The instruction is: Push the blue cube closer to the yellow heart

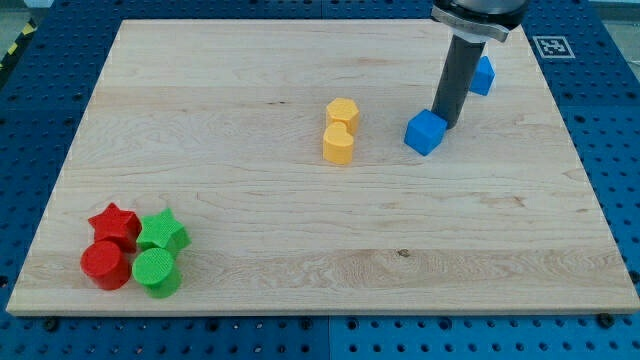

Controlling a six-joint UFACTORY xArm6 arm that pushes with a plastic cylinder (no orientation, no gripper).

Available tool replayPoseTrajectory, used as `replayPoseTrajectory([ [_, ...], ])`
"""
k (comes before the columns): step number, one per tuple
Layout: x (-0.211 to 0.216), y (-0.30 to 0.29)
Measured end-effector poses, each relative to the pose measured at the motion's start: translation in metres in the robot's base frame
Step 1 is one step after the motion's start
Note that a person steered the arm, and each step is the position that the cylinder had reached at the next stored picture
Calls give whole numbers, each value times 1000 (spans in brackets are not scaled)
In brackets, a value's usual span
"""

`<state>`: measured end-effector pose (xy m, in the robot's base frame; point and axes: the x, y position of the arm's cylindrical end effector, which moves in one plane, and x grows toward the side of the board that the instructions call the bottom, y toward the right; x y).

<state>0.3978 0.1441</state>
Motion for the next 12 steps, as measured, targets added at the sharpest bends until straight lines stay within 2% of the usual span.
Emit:
replayPoseTrajectory([
  [2,0,-2],
  [3,16,29],
  [4,27,2],
  [6,24,-10],
  [7,0,-10],
  [8,-7,-32],
  [12,22,-54],
])
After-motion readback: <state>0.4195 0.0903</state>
